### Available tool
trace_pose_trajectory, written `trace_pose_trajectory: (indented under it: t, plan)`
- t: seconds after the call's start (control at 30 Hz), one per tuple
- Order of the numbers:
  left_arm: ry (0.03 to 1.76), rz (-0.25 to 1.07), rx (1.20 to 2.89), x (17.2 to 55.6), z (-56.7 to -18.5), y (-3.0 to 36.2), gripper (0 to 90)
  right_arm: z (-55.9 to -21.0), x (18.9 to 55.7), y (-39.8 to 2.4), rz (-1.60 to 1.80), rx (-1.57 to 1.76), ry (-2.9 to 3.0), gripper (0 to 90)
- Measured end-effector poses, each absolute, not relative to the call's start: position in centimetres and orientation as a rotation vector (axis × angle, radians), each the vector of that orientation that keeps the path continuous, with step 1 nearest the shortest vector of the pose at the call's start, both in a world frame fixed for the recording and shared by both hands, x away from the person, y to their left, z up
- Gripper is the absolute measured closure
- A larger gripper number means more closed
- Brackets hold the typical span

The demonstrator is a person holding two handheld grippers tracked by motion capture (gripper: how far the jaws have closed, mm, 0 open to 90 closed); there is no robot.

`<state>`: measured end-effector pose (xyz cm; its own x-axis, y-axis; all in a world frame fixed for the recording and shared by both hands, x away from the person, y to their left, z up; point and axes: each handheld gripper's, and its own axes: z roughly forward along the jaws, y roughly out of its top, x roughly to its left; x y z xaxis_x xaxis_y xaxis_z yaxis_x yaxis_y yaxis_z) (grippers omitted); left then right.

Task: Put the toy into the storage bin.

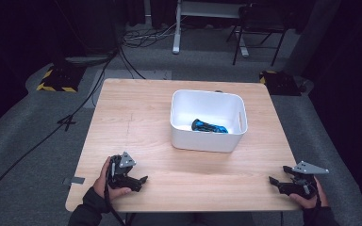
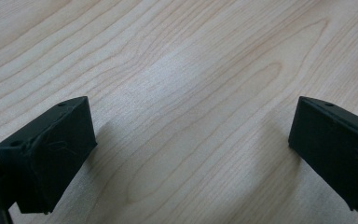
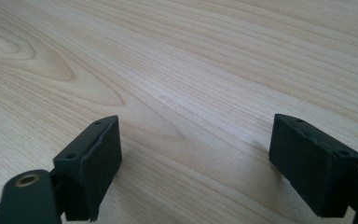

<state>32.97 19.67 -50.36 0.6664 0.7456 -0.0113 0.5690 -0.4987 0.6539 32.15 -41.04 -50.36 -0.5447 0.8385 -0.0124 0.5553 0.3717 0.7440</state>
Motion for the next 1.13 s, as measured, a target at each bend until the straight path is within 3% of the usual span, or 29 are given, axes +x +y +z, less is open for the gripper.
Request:
trace_pose_trajectory:
  t: [1.13]
  plan:
    - [1.022, 0.355, 2.236, 33.02, -50.39, 19.61, 0.5, -50.35, 32.33, -41.1, 1.001, 1.214, 2.249, 17.3]
